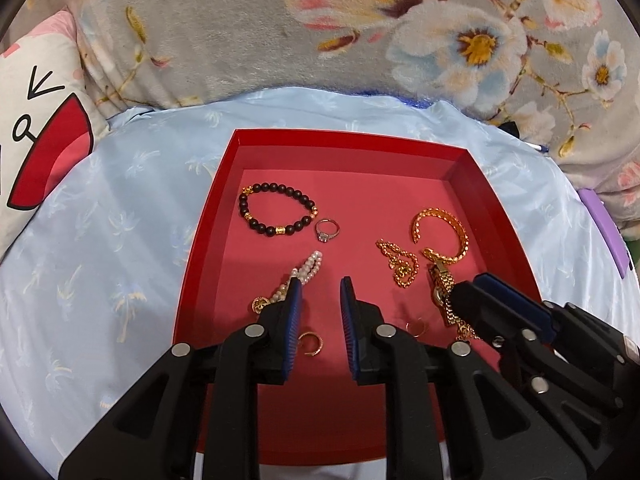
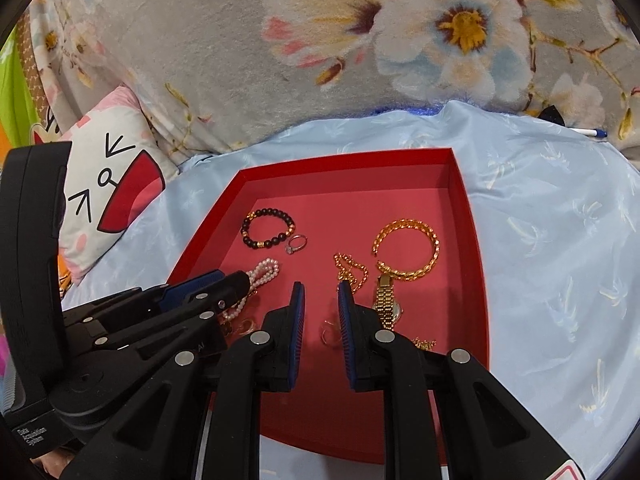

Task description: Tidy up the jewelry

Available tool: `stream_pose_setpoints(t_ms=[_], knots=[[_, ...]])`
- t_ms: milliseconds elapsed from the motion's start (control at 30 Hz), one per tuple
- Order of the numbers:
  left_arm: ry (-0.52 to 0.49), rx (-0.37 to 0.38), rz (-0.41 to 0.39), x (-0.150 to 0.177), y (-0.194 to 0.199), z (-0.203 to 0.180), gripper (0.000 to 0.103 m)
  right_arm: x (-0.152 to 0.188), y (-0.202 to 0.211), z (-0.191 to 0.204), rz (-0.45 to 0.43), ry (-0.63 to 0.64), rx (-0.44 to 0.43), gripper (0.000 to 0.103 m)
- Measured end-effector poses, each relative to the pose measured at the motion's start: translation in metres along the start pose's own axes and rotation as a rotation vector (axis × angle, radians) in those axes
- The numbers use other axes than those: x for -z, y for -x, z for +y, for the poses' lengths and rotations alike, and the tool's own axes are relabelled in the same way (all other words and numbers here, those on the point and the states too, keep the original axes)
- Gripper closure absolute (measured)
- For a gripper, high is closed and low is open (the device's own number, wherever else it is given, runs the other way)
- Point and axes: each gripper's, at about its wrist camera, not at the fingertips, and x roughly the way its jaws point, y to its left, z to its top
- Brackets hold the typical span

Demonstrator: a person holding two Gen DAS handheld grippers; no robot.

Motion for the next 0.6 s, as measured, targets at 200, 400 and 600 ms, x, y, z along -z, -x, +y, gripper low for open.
stream_pose_setpoints(t_ms=[200,400,600], knots=[[0.04,-0.109,-0.105,0.004,0.032,0.009,0.066,0.005,0.033,-0.003,-0.074,-0.01,0.033,0.083],[0.096,-0.14,-0.175,0.045,0.083,0.017,0.065,0.042,0.083,-0.001,-0.131,0.001,0.1,0.059],[0.091,-0.203,-0.162,0.109,0.101,0.013,0.065,0.091,0.109,0.0,-0.119,0.0,0.163,0.045]])
